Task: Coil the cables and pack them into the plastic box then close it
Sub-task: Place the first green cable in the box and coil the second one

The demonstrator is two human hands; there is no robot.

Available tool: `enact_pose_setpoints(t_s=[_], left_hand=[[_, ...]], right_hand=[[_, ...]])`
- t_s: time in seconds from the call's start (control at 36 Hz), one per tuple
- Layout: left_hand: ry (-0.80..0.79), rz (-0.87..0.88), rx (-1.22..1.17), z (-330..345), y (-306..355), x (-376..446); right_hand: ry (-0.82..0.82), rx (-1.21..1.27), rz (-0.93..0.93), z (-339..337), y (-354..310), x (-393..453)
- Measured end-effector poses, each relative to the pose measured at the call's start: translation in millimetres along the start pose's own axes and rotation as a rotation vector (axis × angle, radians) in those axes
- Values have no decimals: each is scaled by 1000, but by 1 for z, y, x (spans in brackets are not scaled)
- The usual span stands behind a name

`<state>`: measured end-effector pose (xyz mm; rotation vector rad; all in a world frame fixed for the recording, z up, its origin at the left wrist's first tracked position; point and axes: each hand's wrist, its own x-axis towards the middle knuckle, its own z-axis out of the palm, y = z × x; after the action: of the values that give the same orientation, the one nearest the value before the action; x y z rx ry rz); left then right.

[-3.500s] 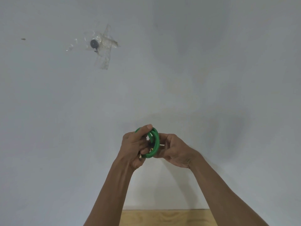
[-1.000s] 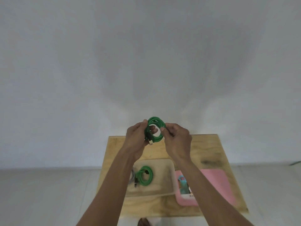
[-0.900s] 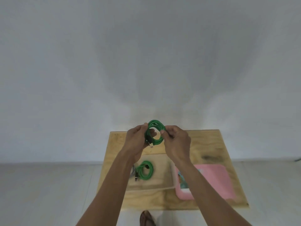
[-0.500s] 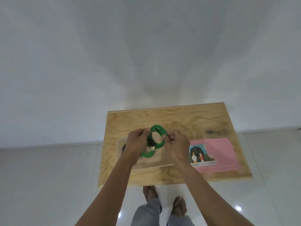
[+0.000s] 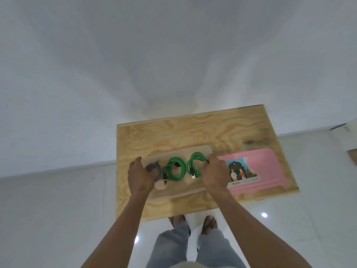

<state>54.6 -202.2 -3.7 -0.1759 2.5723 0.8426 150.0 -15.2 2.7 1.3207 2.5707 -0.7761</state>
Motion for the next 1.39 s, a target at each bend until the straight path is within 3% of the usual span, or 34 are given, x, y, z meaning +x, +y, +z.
enact_pose_setpoints(t_s=[0.17,0.39,0.64,0.78,1.19,1.39], left_hand=[[23,59,15,-4,-9,15],[21,127,25,-5,-11,30],[23,124,-13,-4,-13,31],[15,103,-22,-5,-12,33],[-5,93,0,-10,-3,26],[53,183,-42,-8,23,7]], right_hand=[[-24,-141,18,6,-8,4],[-23,-71,13,22,-16,11],[-44,-210,-143,31,-19,21],[-103,-304,-141,26,-17,25],[-96,-15,-156,16,-15,23],[-64,336,-97,-5,-14,19]])
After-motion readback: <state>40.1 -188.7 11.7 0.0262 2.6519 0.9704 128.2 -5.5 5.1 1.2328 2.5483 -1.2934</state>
